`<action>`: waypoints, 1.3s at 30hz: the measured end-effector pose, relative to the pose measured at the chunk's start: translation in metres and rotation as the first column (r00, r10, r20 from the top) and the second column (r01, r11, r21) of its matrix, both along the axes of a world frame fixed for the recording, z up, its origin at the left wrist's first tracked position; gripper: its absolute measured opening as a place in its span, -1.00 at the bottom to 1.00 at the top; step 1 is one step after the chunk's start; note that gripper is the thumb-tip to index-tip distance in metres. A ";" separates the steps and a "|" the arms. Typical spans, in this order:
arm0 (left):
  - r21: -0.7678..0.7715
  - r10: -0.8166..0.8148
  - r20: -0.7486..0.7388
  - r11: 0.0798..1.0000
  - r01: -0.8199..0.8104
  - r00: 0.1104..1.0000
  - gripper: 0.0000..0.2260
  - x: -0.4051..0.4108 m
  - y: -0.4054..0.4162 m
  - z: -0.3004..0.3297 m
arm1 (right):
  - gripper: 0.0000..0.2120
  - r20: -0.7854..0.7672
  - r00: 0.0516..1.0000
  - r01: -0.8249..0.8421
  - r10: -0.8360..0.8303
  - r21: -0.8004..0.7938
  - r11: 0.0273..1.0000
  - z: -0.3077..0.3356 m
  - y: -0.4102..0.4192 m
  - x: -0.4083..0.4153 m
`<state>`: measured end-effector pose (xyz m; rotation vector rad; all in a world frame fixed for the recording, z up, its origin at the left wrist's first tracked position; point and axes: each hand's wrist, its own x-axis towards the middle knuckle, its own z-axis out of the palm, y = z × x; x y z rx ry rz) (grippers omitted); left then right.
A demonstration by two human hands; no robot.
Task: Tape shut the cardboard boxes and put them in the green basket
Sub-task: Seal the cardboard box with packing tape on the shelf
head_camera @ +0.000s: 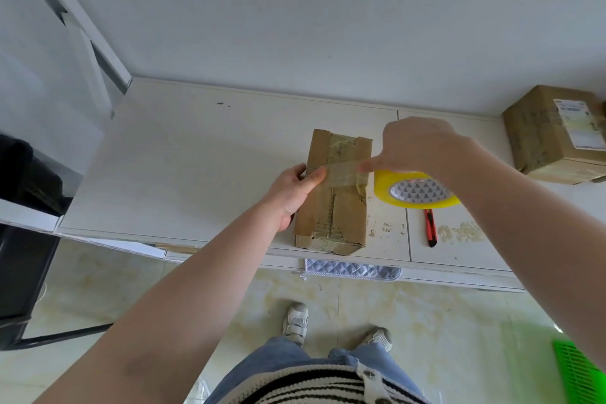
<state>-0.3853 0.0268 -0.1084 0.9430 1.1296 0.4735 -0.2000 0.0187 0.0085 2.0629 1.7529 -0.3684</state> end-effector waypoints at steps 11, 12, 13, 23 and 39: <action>0.009 0.010 0.034 1.000 -0.011 0.999 -0.84 0.002 -0.002 -0.004 | -0.23 -0.163 0.973 0.164 -0.163 -0.008 0.986 -0.054 -0.016 0.036; 0.004 0.011 0.041 1.000 -0.011 0.999 -0.85 0.002 -0.001 -0.004 | -0.23 -0.183 0.968 0.176 -0.174 -0.004 0.984 -0.059 -0.017 0.038; -0.002 0.013 0.044 1.000 -0.013 0.999 -0.85 0.002 -0.001 -0.004 | -0.24 -0.203 0.962 0.189 -0.185 0.003 0.982 -0.065 -0.018 0.040; 0.593 0.083 -0.731 0.569 0.570 0.678 -0.32 0.022 -0.007 0.006 | -0.34 -0.419 0.868 0.287 -0.267 -0.016 0.958 -0.095 -0.029 0.045; 0.445 0.059 -0.877 0.476 0.759 0.477 -0.07 0.023 -0.009 -0.006 | -0.24 -0.494 0.836 0.289 -0.239 0.026 0.957 -0.076 -0.041 0.056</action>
